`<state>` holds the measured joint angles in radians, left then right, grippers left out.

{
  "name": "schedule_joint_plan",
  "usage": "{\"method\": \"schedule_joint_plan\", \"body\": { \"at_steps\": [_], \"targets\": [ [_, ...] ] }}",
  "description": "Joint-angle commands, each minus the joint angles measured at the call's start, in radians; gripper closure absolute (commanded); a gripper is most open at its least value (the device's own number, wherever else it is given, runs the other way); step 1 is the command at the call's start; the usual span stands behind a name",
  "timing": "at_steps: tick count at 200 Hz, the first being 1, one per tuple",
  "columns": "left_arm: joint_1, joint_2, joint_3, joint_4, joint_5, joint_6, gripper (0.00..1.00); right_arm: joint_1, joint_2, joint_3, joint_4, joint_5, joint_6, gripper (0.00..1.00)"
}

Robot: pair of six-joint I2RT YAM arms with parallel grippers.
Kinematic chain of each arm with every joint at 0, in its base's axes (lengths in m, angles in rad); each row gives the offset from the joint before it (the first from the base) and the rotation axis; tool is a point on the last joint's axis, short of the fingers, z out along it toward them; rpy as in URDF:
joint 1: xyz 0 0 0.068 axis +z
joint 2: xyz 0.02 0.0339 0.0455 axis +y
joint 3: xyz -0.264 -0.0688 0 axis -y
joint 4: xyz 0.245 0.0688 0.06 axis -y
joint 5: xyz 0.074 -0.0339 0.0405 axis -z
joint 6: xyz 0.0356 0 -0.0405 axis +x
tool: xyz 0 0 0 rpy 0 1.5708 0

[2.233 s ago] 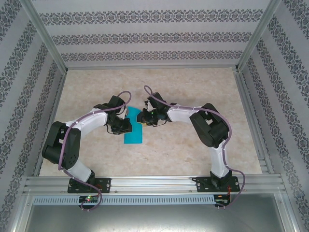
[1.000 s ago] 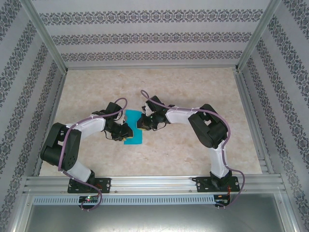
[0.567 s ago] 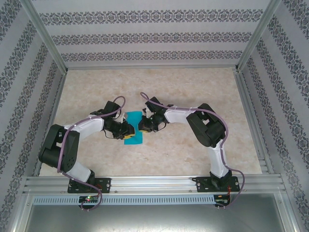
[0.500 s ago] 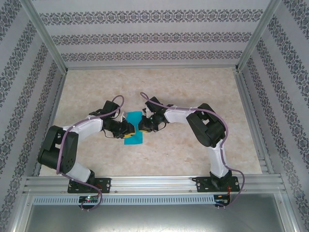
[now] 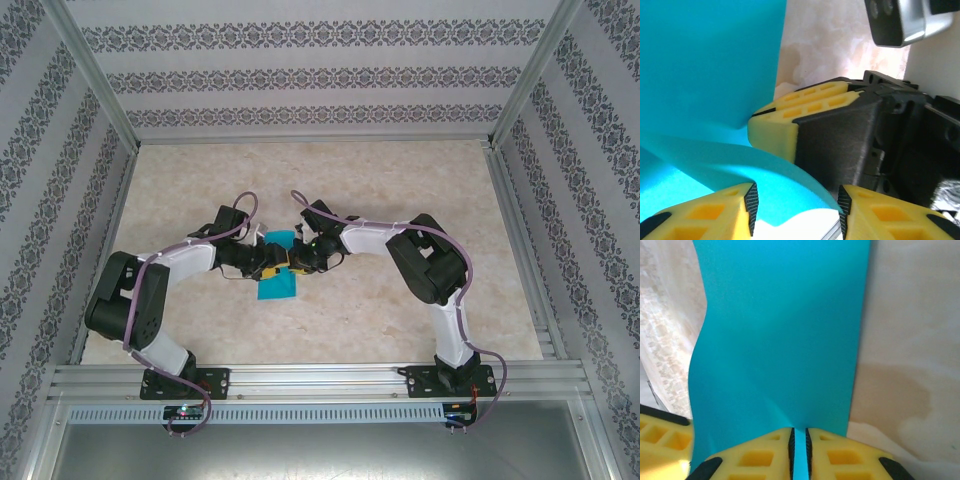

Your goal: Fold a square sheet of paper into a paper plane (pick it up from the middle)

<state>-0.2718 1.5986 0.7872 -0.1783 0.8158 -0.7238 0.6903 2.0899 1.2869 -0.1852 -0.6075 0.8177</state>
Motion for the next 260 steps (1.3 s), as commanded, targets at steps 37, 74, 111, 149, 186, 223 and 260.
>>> {"method": "schedule_joint_plan", "body": {
  "at_steps": [37, 74, 111, 149, 186, 223, 260],
  "targets": [
    [0.014, 0.014, 0.001, 0.025, 0.009, 0.01, 0.49, -0.052, -0.087, -0.095, 0.168, -0.072, 0.123, 0.77],
    [0.015, 0.015, 0.001, 0.028, 0.006, 0.018, 0.38, -0.088, -0.182, -0.189, 0.234, -0.038, 0.123, 0.63],
    [0.016, 0.012, 0.004, 0.016, -0.005, 0.025, 0.39, -0.11, -0.231, -0.257, 0.284, -0.043, 0.1, 0.56],
    [0.015, 0.012, -0.002, -0.001, -0.016, 0.04, 0.53, -0.073, -0.213, -0.226, 0.235, -0.057, 0.041, 0.55],
    [0.015, 0.016, -0.003, -0.012, -0.021, 0.048, 0.66, -0.045, -0.181, -0.187, 0.217, -0.073, 0.018, 0.56],
    [0.015, 0.022, -0.001, -0.015, -0.025, 0.049, 0.69, -0.038, -0.154, -0.167, 0.204, -0.081, 0.004, 0.62],
    [0.014, 0.023, 0.001, -0.017, -0.03, 0.045, 0.71, -0.038, -0.128, -0.149, 0.207, -0.092, -0.003, 0.78]
  ]
}}
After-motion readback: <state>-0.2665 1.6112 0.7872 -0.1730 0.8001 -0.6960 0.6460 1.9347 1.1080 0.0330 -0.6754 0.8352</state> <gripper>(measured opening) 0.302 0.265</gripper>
